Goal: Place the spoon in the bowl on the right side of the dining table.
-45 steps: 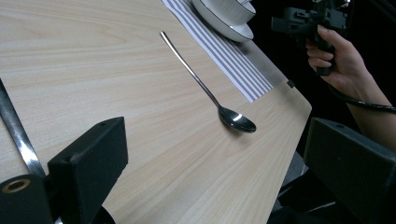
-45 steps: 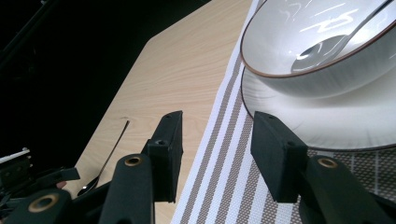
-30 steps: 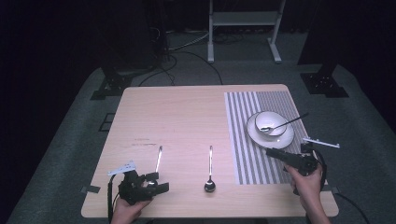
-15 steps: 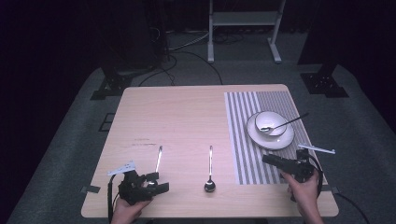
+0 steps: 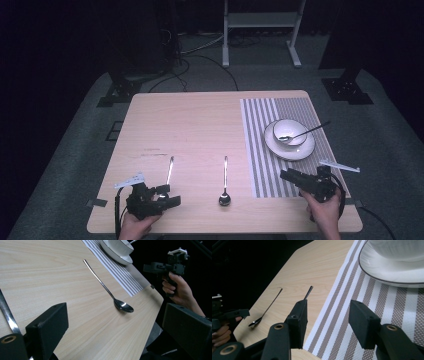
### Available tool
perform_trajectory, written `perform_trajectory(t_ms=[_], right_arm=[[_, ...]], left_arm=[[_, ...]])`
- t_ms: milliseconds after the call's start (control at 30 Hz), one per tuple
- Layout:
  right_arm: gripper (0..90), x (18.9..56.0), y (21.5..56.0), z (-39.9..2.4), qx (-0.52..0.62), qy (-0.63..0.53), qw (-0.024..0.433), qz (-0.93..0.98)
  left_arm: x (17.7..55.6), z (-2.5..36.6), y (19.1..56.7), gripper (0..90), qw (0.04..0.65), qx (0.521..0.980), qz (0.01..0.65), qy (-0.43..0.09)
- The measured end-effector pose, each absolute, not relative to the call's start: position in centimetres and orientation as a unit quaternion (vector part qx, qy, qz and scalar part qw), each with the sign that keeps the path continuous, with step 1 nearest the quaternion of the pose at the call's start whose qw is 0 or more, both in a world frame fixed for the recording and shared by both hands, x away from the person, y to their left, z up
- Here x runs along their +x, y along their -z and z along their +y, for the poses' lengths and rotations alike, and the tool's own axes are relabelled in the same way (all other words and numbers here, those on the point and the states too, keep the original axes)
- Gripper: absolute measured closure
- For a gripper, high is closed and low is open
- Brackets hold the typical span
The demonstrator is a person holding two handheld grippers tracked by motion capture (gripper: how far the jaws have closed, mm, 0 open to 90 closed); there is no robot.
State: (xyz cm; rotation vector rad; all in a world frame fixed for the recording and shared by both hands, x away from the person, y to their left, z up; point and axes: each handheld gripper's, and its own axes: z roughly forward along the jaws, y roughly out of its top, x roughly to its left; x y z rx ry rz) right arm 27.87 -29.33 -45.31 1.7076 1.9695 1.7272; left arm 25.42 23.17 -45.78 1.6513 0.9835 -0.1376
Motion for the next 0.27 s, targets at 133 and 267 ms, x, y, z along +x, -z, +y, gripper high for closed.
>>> perform_trajectory(t_ms=[133, 267], right_arm=[[44.9, 27.48, 45.86, -29.48, 0.548, -0.56, 0.015, 0.621], [38.9, 27.3, 46.38, -29.56, 0.543, -0.57, 0.014, 0.617]], left_arm=[[25.39, 23.07, 45.82, 4.9, 0.571, 0.703, 0.42, 0.059], [25.42, 22.9, 45.82, 5.0, 0.571, 0.705, 0.416, 0.059]])
